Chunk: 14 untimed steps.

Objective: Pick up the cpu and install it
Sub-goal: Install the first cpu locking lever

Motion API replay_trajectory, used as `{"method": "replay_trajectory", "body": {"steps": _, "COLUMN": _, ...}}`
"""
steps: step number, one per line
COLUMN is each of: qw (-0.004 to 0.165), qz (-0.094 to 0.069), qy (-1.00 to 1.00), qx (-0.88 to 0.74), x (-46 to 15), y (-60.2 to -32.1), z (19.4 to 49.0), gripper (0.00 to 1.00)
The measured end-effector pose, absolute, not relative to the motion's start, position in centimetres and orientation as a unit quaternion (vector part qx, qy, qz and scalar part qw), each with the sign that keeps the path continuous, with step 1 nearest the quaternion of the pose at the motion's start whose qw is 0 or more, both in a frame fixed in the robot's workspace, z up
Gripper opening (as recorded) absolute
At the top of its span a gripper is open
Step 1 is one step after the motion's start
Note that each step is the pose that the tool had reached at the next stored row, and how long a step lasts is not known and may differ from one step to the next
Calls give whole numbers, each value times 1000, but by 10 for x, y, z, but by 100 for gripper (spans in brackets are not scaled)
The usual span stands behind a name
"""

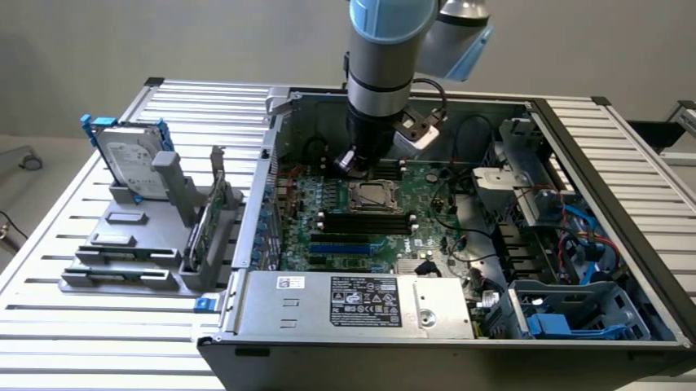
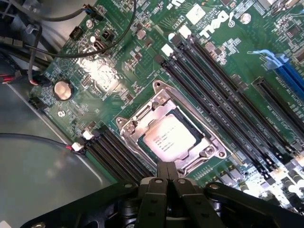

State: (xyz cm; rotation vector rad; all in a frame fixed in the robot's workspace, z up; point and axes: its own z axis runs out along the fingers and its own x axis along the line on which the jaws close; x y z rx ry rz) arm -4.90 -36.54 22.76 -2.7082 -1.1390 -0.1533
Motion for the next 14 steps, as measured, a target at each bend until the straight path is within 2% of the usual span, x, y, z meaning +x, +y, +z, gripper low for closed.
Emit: {"method": "replay_trajectory", "body": {"steps": 14, "qw": 94, "qz": -50, "qy": -379, "qx": -919, "x": -49, "y": -385, "z": 243, "gripper": 11}}
